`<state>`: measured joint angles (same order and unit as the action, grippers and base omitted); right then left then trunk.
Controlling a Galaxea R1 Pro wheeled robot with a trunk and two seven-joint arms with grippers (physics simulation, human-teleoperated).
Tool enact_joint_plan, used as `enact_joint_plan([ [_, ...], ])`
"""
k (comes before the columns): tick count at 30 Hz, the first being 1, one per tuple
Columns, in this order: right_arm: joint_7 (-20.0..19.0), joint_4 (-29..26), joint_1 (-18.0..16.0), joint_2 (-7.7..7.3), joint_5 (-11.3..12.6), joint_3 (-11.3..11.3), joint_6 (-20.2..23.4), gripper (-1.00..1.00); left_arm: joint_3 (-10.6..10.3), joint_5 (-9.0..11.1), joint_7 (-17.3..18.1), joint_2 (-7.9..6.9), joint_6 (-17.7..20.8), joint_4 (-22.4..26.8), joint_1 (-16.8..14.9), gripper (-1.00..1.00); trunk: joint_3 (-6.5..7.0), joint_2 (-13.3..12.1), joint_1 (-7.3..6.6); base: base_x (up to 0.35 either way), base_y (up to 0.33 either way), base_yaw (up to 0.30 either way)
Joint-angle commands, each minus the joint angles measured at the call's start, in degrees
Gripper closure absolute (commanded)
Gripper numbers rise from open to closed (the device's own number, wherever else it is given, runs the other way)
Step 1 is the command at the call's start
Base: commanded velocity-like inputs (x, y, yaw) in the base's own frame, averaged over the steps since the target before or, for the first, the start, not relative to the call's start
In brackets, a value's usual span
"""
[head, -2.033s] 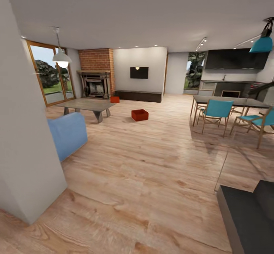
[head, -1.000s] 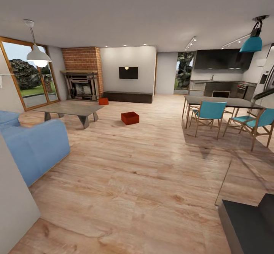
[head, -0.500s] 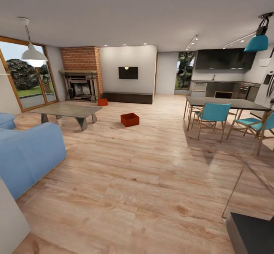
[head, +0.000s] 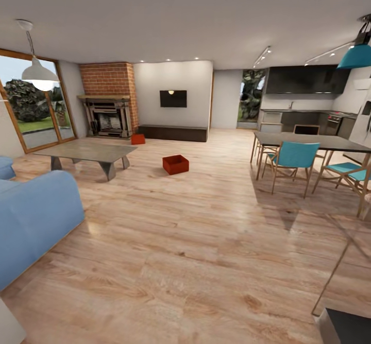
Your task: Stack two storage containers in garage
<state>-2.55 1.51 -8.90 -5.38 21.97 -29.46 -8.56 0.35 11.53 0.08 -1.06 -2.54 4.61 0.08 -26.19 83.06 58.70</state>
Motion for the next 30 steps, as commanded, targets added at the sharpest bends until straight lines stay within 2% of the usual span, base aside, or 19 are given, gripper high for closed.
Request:
enact_joint_plan([
  [1,-0.27,0.16,-0.06,0.01,0.58,-0.43,-0.31,-1.00,0.00,0.34,0.01,0.00,-0.09,0.05,0.01,-1.00,-0.05,0.02,0.03,0.323,0.000,0.000],
  [30,-0.18,0.16,-0.06,0.02,0.62,-0.43,-0.31,-1.00,0.00,0.34,0.01,0.00,-0.15,0.05,0.01,-1.00,-0.05,0.02,0.03,0.323,0.000,0.000],
])
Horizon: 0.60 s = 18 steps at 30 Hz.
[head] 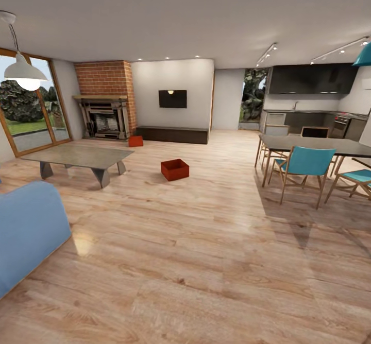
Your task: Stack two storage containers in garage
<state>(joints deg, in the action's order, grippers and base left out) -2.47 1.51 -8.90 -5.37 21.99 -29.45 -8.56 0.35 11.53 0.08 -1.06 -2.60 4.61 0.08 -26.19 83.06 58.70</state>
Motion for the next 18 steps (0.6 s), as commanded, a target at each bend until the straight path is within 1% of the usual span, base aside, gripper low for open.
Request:
enact_joint_plan([
  [1,-0.26,0.16,-0.06,0.01,0.60,-0.43,-0.31,-1.00,0.00,0.34,0.01,0.00,-0.10,0.05,0.01,-1.00,-0.05,0.02,0.03,0.323,0.000,0.000],
  [18,-0.29,0.16,-0.06,0.10,0.81,-0.31,-0.31,-1.00,0.00,0.34,0.01,0.00,-0.07,0.05,0.01,-1.00,-0.05,0.02,0.03,0.323,0.000,-0.003],
])
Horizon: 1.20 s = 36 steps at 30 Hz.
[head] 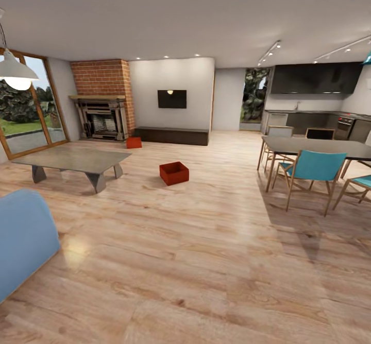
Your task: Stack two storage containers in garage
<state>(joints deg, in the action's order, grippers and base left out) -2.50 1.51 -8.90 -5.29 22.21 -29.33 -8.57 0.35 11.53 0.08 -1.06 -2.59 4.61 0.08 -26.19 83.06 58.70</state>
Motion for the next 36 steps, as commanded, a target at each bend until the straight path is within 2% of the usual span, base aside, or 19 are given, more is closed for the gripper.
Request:
enact_joint_plan([
  [1,-0.26,0.16,-0.06,0.02,0.58,-0.44,-0.31,-1.00,0.00,0.34,0.01,0.00,-0.09,0.05,0.01,-1.00,-0.05,0.02,0.03,0.323,0.000,-0.103],
  [19,-0.29,0.16,-0.06,0.02,0.47,-0.46,-0.31,-1.00,0.00,0.34,0.01,0.00,-0.09,0.05,0.01,-1.00,-0.05,0.02,0.03,0.323,0.000,-0.221],
  [36,-0.31,0.16,-0.06,-0.10,0.31,-0.61,-0.31,-1.00,0.01,0.35,0.01,0.00,-0.05,0.05,0.01,-1.00,-0.05,0.02,0.03,0.323,0.000,-0.024],
])
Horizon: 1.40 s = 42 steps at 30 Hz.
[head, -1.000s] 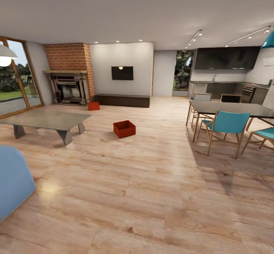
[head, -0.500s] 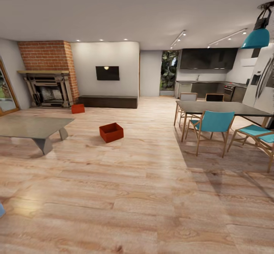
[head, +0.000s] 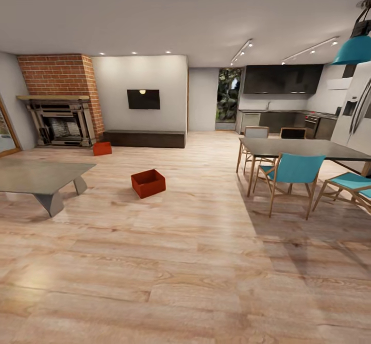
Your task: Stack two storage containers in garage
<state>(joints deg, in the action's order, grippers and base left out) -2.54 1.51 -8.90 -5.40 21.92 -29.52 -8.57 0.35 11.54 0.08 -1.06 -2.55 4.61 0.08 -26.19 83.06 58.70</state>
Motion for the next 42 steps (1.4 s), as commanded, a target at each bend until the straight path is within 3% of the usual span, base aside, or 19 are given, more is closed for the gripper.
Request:
enact_joint_plan([
  [1,-0.27,0.16,-0.06,0.03,0.59,-0.44,-0.31,-1.00,0.00,0.35,0.01,0.00,-0.09,0.05,0.01,-1.00,-0.05,0.02,0.03,0.323,0.000,0.000],
  [42,-0.19,0.25,-0.06,0.15,0.94,-0.18,0.06,-1.00,0.00,0.33,0.01,0.00,-0.06,0.05,0.01,-1.00,-0.05,0.02,0.03,0.323,0.000,0.000],
])
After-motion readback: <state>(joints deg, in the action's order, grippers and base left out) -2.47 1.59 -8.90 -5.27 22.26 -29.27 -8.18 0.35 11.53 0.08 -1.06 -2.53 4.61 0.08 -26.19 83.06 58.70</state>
